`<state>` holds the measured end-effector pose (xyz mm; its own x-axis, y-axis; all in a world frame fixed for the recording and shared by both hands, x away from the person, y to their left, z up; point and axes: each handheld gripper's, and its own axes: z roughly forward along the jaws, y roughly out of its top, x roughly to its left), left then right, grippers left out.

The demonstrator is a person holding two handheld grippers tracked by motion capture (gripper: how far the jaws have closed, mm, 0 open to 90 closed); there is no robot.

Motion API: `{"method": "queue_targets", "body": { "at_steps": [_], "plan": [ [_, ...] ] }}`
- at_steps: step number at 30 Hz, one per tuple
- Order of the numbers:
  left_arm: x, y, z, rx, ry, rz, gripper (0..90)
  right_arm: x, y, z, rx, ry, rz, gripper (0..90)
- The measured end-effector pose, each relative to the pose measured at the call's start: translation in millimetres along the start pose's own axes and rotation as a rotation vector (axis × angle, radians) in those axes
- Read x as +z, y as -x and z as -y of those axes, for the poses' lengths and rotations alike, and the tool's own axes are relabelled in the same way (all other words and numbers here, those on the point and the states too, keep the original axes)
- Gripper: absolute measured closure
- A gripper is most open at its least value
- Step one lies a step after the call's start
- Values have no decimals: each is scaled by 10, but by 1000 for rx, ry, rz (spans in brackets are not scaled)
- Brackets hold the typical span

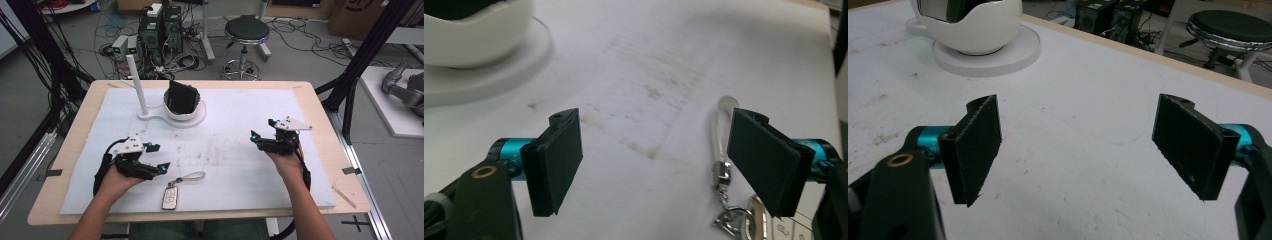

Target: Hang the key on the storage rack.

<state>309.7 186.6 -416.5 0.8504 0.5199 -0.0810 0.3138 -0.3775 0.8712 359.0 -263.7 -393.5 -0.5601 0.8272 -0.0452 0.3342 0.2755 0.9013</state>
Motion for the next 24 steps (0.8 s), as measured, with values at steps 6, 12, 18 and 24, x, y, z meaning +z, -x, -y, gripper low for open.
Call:
{"method": "queue_targets", "body": {
  "at_steps": [6,12,18,24],
  "plan": [
    [253,122,35,30,-110,93,221,8,-16,2,-13,-4,-5,200],
    [424,230,29,85,-184,109,268,11,-19,3,-14,-6,-6,200],
    [535,281,46,169,-272,102,403,-2,-15,19,-15,-6,-8,200],
    [522,309,18,223,-284,141,700,-22,-6,31,-13,-9,-6,200]
  ]
}}
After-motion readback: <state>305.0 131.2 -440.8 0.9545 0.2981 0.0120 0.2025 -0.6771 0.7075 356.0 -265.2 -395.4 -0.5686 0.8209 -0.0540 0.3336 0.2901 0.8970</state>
